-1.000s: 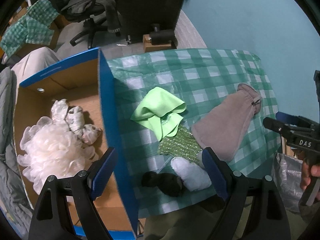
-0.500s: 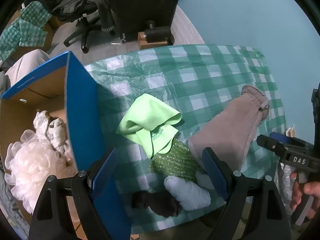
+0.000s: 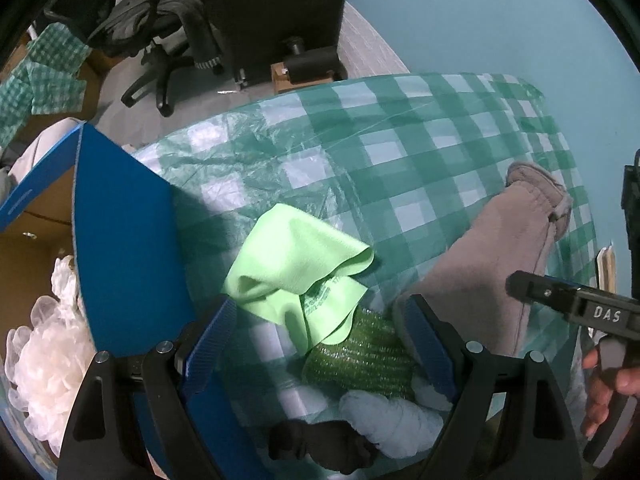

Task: Organize soft objects
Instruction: 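Move the right tool to the grey glove while the left tool approaches the lime-green cloth, then grasp the grey glove with the right tool while the left tool grasps the lime-green cloth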

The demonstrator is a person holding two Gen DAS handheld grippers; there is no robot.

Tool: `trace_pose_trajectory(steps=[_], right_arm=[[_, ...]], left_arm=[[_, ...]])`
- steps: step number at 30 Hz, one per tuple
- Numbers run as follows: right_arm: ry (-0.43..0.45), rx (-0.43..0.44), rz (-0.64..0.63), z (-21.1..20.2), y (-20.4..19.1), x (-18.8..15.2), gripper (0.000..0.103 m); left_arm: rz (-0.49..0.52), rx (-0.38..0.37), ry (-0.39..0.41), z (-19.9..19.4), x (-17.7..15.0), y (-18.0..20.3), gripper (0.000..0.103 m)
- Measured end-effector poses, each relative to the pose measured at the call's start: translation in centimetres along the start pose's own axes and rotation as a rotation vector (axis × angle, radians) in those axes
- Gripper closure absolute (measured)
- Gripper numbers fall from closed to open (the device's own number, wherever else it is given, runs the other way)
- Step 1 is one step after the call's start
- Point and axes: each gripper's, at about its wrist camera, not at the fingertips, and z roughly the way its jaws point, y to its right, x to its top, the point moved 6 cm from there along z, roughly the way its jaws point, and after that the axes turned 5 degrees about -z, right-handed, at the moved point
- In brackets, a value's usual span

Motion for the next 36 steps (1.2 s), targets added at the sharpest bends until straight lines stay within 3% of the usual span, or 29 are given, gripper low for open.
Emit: trace_pose_trajectory(steps=[8,12,15,21,26,30,32,34,36], right_arm=[[-0.008,-0.036,-0.049,1.0,-1.0,0.9,0.021],[-0.020,-0.056,-0.089,1.4,-1.6,1.4,0.022],[-0.024,-0.073,-0.115,1.6,-2.0,1.9,0.032],[-0.014,-0.102,-0.184,1.2,-2.3,2.9,0.070],[0.010,-0.141,-0.316,0.8,-3.6,3.0,0.084],[0.032,-0.131,-0.335,0.3,-3.9,3.4,0.089],[0.042,-0.115,-0.335,-0.1,-3.9,3.5,0.089],[0.053,-0.104,-0.342,-0.7,-3.9,3.4,0.089],[0.064,-0.102,-0.351,-1.2,-3.9,3.4,0.089]], left_arm=[[-0.024,-0.022,-0.011,0.9,1.1,0.6,0.016],[-0.037,0.002,-0.026,2.2,1.5,0.2,0.016],[-0.055,0.007,-0.048,3.2,1.5,-0.4,0.016],[-0.099,-0.012,-0.095,4.8,1.3,-1.3,0.016],[-0.051,0.004,-0.119,5.8,0.9,-1.0,0.016],[-0.043,0.010,-0.094,5.5,0.6,-1.1,0.034],[-0.039,0.024,-0.074,5.1,0.6,-1.2,0.051],[-0.031,0.028,-0.071,4.8,0.6,-1.4,0.082],[-0.033,0.006,-0.070,4.5,0.8,-1.6,0.090]])
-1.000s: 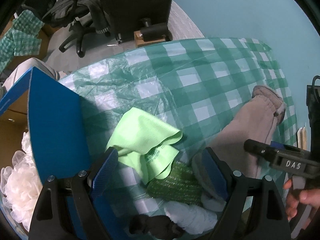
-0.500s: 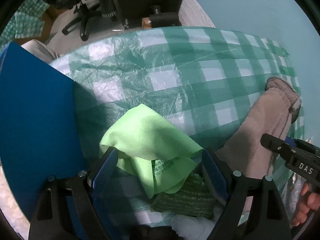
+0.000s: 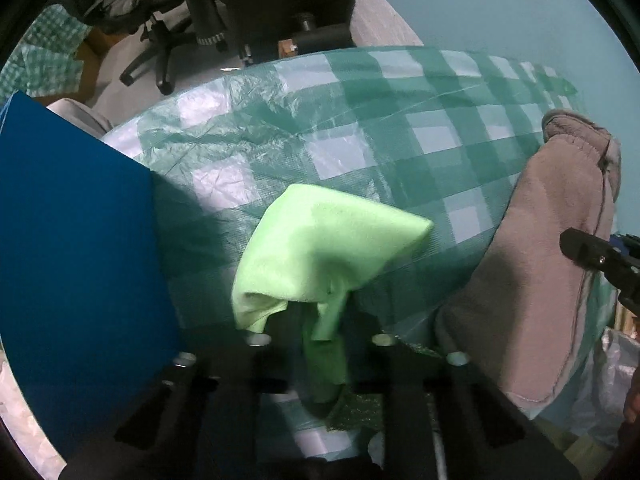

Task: Organize soft objects
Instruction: 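Grasp the grey glove with the right tool while the left tool grasps the lime-green cloth, then lift the glove and green cloth and carry them over the box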

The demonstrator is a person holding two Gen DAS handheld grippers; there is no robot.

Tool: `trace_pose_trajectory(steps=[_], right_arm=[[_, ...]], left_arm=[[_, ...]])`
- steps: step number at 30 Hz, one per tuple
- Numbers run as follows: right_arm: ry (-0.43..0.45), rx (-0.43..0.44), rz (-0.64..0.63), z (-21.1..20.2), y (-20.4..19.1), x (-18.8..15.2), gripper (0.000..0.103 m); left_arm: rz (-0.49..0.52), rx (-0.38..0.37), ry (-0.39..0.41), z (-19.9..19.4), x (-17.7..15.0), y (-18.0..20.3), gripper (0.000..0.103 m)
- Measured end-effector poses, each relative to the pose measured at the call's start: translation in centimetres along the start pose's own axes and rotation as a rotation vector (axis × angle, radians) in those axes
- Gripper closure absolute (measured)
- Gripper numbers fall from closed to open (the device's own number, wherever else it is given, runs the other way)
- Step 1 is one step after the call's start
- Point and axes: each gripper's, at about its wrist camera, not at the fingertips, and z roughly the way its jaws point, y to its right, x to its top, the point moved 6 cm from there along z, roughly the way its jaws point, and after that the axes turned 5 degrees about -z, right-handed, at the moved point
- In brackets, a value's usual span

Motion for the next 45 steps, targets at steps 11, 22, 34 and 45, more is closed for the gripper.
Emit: trace_pose_trajectory(steps=[11,22,34,45], right_arm=[[0.067,-0.068,-0.093,-2.5,-2.1,1.4,0.090],[0.121,-0.101,-0.155,-4.8,-3.0,2.4,0.090],[0.174,-0.116,-0.204,-8.4,-4.0,2.2,0.090],[0.219,-0.118,-0.247,-11.5,-5.9,2.5,0.090]], left_arm=[[-0.025,-0.037,0.064,-2.9,-0.4,-0.2,0.097],[-0.013,-0.037,0.153,-7.1,-0.2,0.4,0.097],[-0.048,-0.052,0.218,-11.0,-1.0,0.3,0.097],[-0.081,-0.050,0.285,-15.0,-2.0,-0.2,0.097]])
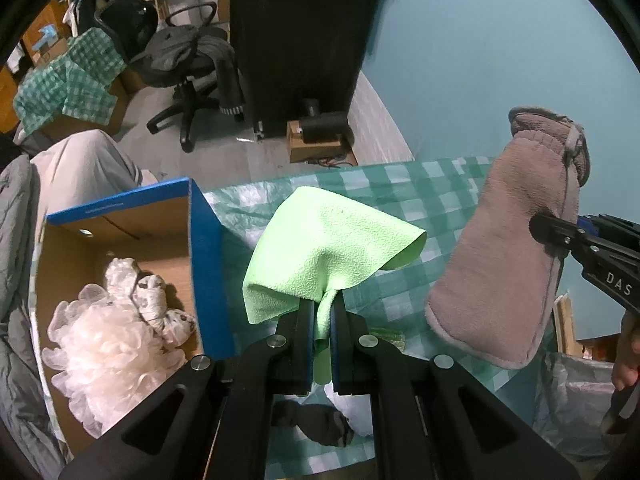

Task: Organize soft objects
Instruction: 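Lift the glove and green cloth and carry them over the box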

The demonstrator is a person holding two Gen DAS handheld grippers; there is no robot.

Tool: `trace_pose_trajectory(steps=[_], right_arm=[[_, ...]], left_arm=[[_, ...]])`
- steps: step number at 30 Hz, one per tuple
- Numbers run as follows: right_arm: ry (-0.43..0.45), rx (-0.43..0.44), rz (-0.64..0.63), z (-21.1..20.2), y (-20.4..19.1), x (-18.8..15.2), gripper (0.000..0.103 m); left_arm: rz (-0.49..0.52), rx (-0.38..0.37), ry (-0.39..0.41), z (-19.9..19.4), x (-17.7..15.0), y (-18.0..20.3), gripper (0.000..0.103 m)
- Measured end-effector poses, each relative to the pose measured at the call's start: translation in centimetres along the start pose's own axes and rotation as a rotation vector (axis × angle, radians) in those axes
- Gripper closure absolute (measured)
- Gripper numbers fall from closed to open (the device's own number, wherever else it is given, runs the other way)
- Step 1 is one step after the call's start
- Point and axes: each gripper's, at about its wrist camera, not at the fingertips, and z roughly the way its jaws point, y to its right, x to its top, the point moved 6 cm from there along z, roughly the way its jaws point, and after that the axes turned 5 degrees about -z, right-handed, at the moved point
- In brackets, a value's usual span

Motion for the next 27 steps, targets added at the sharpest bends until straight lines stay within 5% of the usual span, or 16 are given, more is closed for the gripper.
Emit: trace_pose_trajectory(steps=[27], right_arm=[[0.065,0.076,-0.101,-3.5,-4.9,2.9,0.090]], left_arm=[[-0.098,0.017,0.076,-6.3,-2.0,-5.0,0.097]])
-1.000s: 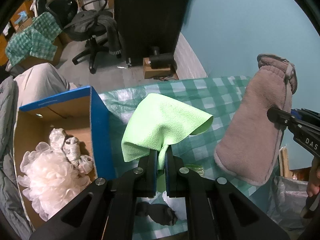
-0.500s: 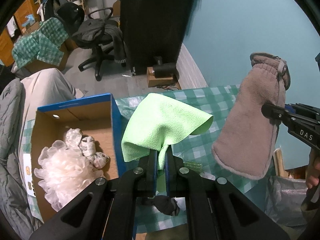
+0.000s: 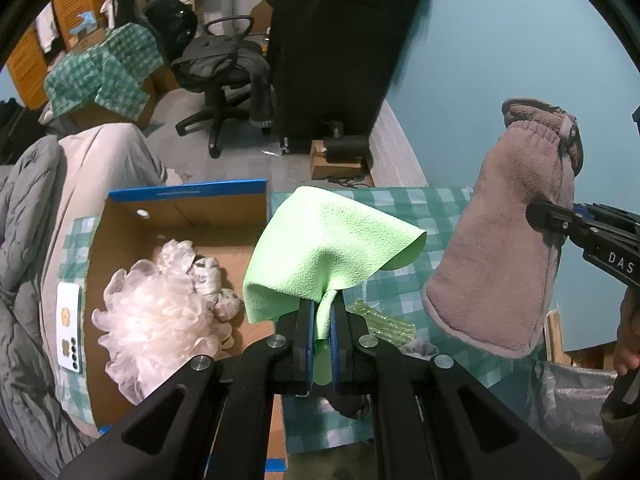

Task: Organize soft objects
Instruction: 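Lift the glove and green cloth and carry them over the box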

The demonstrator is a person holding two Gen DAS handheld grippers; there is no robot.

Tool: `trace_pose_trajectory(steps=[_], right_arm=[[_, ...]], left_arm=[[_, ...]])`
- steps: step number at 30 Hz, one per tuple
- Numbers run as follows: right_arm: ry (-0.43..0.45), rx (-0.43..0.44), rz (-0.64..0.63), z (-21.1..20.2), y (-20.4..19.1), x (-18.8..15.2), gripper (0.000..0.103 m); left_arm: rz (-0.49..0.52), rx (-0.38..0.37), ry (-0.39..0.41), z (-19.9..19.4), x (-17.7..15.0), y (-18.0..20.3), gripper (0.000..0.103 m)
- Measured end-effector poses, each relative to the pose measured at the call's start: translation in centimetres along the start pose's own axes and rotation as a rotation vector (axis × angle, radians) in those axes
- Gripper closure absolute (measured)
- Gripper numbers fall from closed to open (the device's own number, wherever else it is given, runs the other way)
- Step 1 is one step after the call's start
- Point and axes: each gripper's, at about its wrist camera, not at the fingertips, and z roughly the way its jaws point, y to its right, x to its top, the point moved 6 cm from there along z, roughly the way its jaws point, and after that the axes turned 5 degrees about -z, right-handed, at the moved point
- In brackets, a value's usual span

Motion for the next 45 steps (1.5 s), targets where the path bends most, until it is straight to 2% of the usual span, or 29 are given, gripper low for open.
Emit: trace_pose_trajectory(steps=[13,33,45], right_arm=[[0.003,0.054,-0.081,0.6,-4.1,2.3,0.090],[0.002,0.146,-0.219,2.7,-11.4,5.9,0.090],[-0.021,0.220,-0.306,4.8,-16.9,7.2,0.090]], left_arm=[[-0.080,0.059,0.032,-1.5,-0.4,-4.4,0.097],[-0.231,0.110,0.064,-3.3,-0.7,-11.2,0.097],[-0.303,0.125,0.039,-2.6,-2.2,-14.4,0.097]])
